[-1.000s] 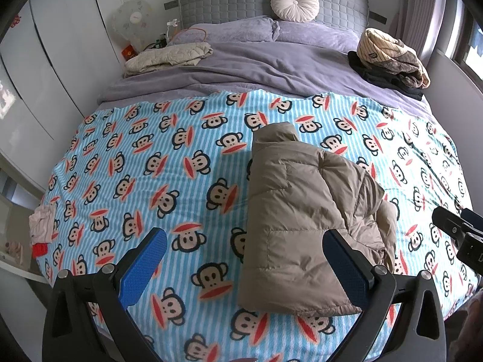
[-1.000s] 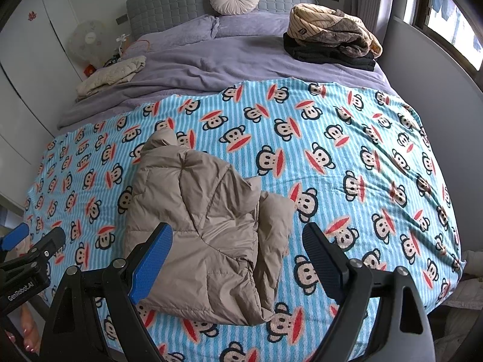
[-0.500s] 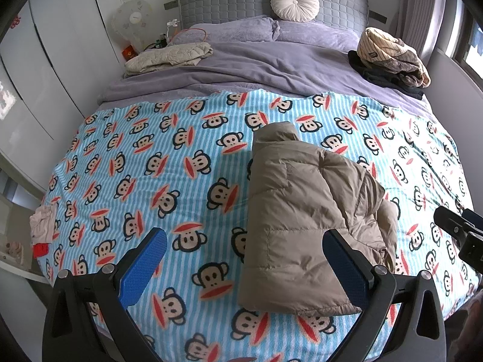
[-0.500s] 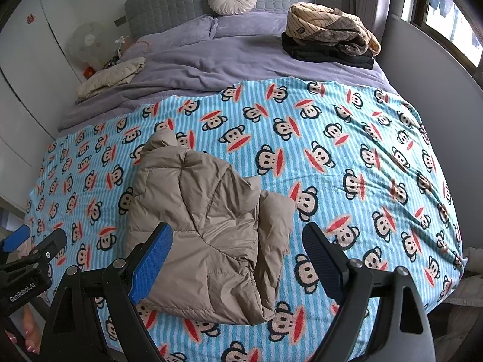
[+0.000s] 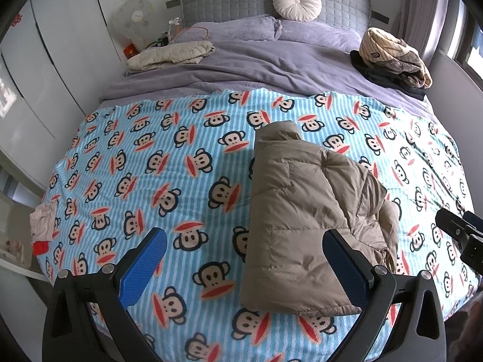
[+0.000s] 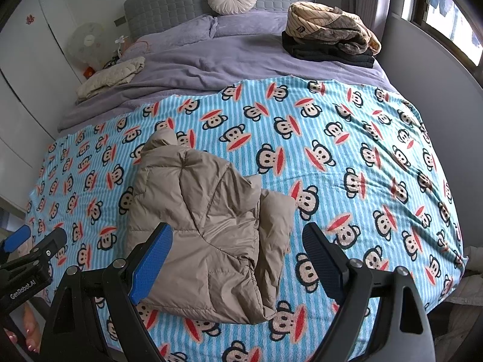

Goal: Fold large clothes

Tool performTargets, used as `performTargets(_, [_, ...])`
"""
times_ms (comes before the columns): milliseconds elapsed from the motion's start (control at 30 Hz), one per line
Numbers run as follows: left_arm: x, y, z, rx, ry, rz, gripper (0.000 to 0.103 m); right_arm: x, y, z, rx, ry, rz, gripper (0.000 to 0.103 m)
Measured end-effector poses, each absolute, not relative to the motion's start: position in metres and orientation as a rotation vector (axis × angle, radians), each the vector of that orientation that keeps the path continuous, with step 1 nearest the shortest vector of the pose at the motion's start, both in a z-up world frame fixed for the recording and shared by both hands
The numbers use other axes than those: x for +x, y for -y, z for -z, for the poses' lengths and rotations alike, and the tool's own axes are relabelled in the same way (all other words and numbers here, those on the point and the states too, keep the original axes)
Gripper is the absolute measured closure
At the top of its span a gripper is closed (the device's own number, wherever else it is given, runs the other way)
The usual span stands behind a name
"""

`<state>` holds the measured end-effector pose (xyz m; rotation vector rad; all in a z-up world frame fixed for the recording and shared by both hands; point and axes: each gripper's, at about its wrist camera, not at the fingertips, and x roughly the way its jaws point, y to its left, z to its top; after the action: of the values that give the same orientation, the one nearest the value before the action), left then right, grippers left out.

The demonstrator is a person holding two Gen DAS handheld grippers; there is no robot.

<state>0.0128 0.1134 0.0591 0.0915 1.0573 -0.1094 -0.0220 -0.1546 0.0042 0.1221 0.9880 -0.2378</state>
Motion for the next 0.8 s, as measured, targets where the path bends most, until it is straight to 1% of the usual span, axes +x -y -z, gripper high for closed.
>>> performTargets(800, [0.0119,-0.1149,-0.0592,0.077,-1.055,0.111,0.0,-0.0231,0.1485,-0.0037,0.126,-0.992,0.24,0.013])
